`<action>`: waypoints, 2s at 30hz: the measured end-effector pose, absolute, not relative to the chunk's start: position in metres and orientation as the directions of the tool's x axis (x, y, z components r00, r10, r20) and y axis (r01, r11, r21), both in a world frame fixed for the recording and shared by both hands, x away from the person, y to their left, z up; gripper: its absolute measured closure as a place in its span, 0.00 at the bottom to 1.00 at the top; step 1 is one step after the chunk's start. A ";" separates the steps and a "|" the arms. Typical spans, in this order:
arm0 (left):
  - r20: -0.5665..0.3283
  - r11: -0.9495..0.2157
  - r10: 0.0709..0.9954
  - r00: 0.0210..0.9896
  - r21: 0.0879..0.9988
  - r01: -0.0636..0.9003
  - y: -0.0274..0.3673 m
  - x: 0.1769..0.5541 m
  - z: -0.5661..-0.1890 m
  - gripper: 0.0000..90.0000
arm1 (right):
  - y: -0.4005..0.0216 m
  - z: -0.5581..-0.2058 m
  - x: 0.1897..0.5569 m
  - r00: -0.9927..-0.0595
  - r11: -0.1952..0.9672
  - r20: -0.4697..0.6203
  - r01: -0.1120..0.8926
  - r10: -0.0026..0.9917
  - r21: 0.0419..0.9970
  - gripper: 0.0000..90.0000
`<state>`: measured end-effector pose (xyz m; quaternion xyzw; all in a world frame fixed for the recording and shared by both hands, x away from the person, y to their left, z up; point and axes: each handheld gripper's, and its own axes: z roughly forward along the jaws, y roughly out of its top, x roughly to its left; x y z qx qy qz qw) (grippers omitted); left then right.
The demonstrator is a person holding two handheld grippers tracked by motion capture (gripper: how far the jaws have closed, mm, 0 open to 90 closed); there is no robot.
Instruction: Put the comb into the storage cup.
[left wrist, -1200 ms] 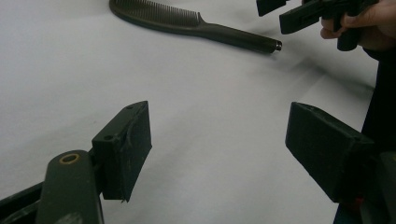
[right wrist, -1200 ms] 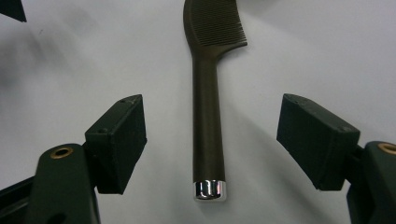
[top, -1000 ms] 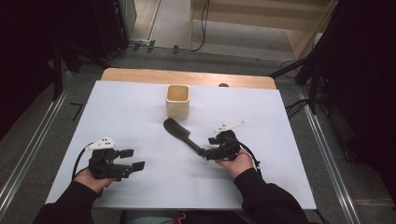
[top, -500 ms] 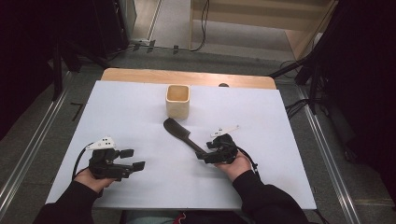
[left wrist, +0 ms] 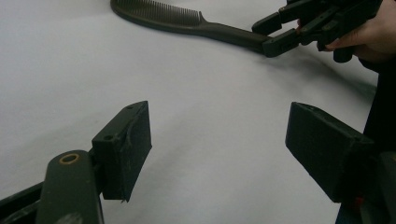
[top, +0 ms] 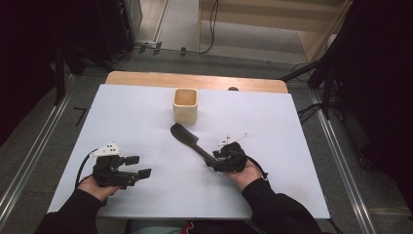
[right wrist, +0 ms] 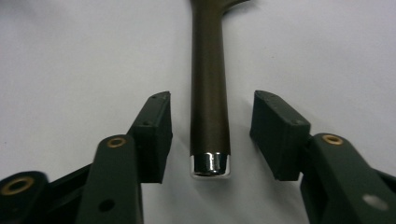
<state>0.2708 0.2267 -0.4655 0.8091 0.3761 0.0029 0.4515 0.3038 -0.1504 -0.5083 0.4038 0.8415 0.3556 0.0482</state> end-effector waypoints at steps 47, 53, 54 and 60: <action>-0.341 -0.300 0.615 0.711 0.733 0.610 0.227 0.272 -0.466 0.26 | -0.154 -0.497 0.306 -0.676 0.392 0.242 0.640 0.696 0.661 0.78; -0.345 -0.297 0.616 0.708 0.731 0.615 0.227 0.272 -0.466 0.26 | -0.154 -0.492 0.304 -0.677 0.370 0.262 0.637 0.687 0.676 0.78; -0.346 -0.297 0.616 0.707 0.730 0.616 0.227 0.273 -0.466 0.26 | -0.154 -0.491 0.304 -0.679 0.369 0.264 0.636 0.685 0.678 0.78; -0.364 -0.290 0.615 0.699 0.721 0.630 0.227 0.273 -0.465 0.26 | -0.151 -0.486 0.301 -0.686 0.357 0.271 0.625 0.675 0.694 0.78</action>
